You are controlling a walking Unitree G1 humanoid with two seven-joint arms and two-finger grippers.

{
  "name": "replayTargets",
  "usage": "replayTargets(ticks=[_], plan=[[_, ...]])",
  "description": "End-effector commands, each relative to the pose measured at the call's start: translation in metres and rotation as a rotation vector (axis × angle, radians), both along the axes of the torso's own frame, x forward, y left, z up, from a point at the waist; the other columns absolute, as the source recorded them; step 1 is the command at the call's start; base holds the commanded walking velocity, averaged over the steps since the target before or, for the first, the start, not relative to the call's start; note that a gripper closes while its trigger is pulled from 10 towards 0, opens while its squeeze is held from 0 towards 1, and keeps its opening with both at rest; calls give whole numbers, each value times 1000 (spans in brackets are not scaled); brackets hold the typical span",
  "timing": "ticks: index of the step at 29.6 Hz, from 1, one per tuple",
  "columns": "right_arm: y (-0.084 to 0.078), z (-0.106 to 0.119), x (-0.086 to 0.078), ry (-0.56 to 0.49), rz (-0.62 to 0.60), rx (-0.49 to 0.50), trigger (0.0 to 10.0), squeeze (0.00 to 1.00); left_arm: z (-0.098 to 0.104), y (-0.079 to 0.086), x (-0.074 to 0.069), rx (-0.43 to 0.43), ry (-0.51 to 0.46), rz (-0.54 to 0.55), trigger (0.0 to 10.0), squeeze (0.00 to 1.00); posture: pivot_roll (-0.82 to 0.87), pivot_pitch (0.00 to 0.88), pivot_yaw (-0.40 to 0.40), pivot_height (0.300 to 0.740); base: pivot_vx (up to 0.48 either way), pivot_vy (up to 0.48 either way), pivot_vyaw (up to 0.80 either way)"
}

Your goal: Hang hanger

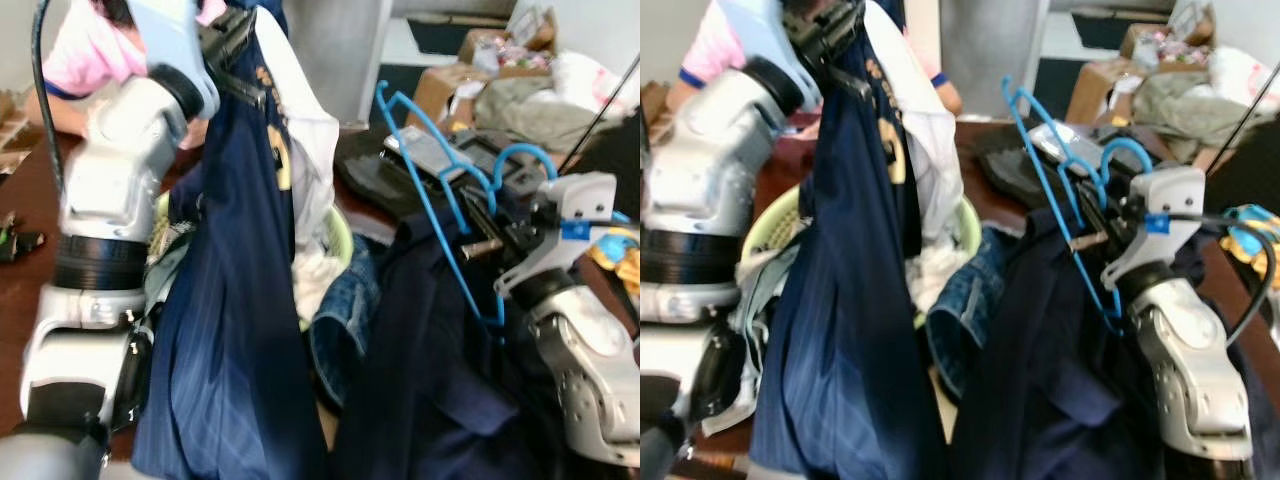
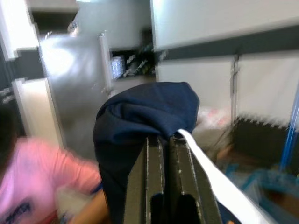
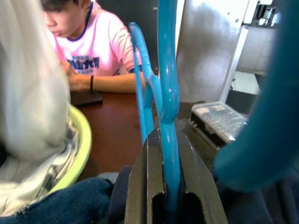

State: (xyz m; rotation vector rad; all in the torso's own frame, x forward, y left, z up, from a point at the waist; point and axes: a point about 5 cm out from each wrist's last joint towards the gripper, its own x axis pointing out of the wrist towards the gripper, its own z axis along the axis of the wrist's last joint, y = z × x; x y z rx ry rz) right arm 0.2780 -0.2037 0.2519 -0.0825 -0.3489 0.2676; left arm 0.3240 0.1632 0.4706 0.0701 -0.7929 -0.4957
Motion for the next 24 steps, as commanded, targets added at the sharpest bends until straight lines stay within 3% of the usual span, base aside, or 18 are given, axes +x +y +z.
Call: replayTargets(ticks=[1,7,8,12,15,17,18,19,20,21,22,23,24], plan=[[0,-6,-1,15,-1,1,10000,0,54,24,-42,-59,-223,-18,10000,0,96,168,-18,740,0,0,0],[4,-7,1,15,10,7,10000,0,84,46,-54,-59,-292,105,10000,0,123,156,-16,740,0,0,0],[7,-7,2,12,18,13,10000,0,92,53,-55,-25,-316,150,10000,0,133,152,-9,740,0,0,0],[9,-8,2,11,22,17,10000,0,89,58,-49,-40,-284,135,10000,0,133,152,-4,740,0,0,0],[10,-8,0,12,22,20,10000,0,71,55,-38,-16,-226,89,10000,0,127,151,-3,740,0,0,0],[9,-8,-1,12,20,20,10000,0,28,39,-15,59,-69,-53,10000,0,119,152,-1,740,0,0,0],[9,-8,-1,12,20,20,10000,0,28,39,-15,59,-69,-53,10000,0,119,152,-1,740,0,0,0],[8,-8,-1,13,17,17,10000,0,-6,24,-6,142,23,-141,10000,0,111,157,-5,740,0,0,0],[8,-8,-1,13,17,17,10000,0,-6,24,-6,142,23,-141,10000,0,111,157,-5,740,0,0,0],[6,-7,-2,12,13,14,10000,0,-45,5,0,228,119,-245,10000,0,109,162,-9,740,0,0,0],[6,-7,-2,12,13,14,10000,0,-45,5,0,228,119,-245,10000,0,109,162,-9,740,0,0,0],[5,-7,-2,14,10,11,10000,0,-88,-15,-5,359,194,-359,10000,0,106,172,-11,740,0,0,0],[5,-7,-2,14,10,11,10000,0,-88,-15,-5,359,194,-359,10000,0,106,172,-11,740,0,0,0]])
